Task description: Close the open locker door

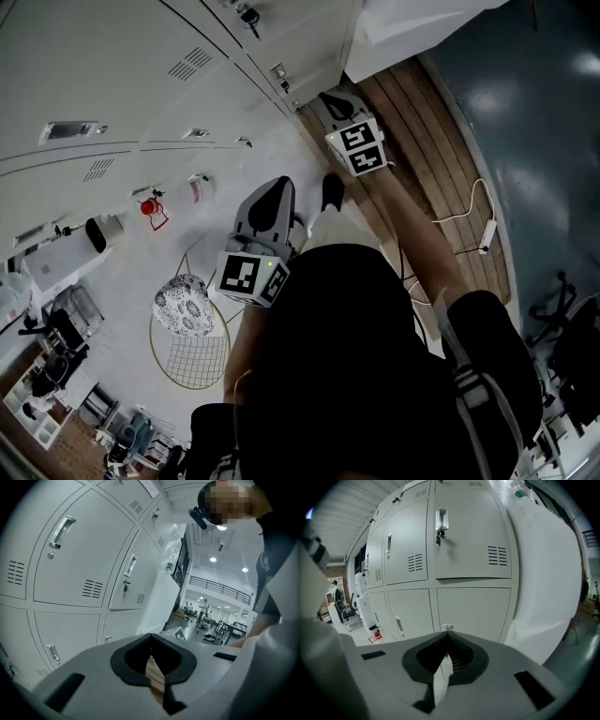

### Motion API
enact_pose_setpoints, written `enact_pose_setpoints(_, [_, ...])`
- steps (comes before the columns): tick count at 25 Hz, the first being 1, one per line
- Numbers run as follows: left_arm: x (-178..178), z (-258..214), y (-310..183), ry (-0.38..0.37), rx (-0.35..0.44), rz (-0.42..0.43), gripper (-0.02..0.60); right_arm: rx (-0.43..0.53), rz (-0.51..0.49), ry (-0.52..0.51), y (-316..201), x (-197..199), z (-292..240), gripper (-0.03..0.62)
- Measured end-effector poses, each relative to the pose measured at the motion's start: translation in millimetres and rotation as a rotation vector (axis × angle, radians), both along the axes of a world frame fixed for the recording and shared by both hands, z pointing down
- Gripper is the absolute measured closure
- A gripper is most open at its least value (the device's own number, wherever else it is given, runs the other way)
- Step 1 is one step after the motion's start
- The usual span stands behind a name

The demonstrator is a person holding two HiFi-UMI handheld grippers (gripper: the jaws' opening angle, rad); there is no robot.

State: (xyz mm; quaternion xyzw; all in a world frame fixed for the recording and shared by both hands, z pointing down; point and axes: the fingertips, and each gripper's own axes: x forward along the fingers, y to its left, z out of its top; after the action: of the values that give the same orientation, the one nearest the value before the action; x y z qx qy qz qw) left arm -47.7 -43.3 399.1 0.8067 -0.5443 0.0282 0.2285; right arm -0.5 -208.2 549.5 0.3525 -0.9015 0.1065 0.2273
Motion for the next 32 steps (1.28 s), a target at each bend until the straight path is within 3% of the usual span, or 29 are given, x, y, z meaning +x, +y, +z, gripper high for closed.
enact_pose_setpoints(13, [-33, -4, 56, 0.052, 0.033, 0.084, 0.563, 0.026, 0.046, -0.032, 111, -23, -50, 0.594])
enact_pose_setpoints(23, [-69, -7, 108, 0.073, 0.062, 0.093, 0.563, 0.064, 0.087, -0.038, 179, -33, -84, 0.594])
enact_pose_setpoints(32, [-88, -19, 148, 0.087, 0.108, 0.112, 0.563, 0.082, 0.082, -0.121, 243, -50, -123, 0.592])
